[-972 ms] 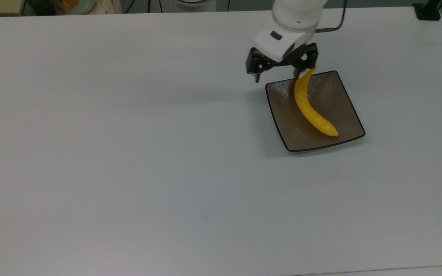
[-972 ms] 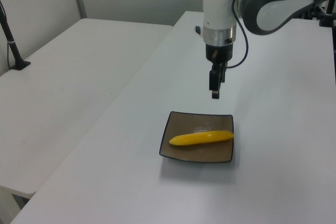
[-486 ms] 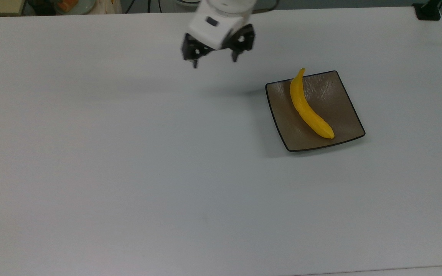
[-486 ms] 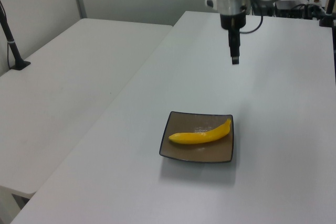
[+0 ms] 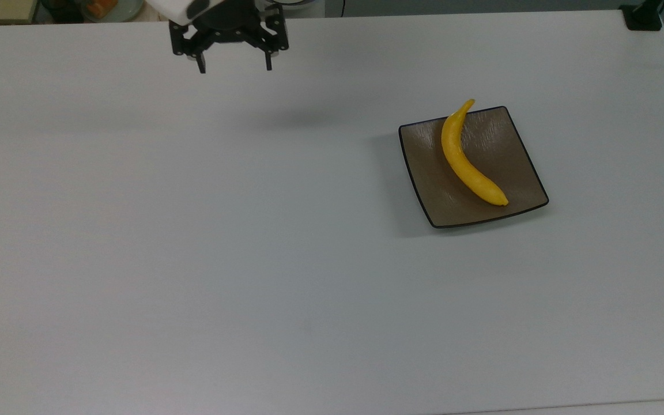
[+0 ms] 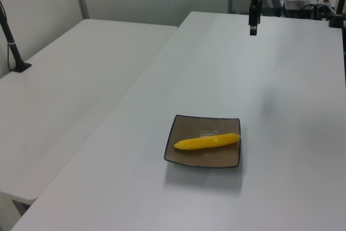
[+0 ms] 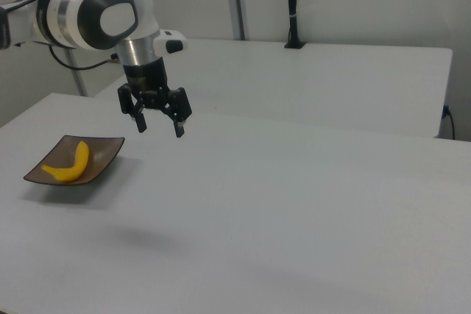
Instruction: Bananas placed on a ceramic plate
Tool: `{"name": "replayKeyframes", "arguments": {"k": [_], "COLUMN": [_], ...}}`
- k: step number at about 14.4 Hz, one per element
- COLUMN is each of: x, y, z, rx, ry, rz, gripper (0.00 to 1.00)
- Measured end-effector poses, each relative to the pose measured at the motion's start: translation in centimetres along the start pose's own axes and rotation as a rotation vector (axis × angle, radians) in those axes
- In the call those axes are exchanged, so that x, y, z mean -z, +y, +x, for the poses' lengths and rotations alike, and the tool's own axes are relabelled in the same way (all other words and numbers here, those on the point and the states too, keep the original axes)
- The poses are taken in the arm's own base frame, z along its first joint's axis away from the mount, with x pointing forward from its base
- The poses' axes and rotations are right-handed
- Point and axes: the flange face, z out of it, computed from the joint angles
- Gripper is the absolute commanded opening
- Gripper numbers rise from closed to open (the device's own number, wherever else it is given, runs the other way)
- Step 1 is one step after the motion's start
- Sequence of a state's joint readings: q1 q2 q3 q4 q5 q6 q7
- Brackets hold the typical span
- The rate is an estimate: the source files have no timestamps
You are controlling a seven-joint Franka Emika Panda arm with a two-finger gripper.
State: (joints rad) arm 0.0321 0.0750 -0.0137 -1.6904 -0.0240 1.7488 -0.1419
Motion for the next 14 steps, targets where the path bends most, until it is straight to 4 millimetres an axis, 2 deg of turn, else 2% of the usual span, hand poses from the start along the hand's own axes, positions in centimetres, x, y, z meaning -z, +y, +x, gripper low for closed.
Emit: {"name": "replayKeyframes", "arguments": {"k": [4,9,14], "x": [0.92,0.19,0.38], "y": [1.46,1.43,1.47], "z": [-0.73,-0.76,-0.83], "rx": [-0.024,-0.015,-0.013], "ry": [0.017,0.008,0.012], "rz": [0.012,0.014,0.006], "gripper": [1.0,1.0,1.0]}}
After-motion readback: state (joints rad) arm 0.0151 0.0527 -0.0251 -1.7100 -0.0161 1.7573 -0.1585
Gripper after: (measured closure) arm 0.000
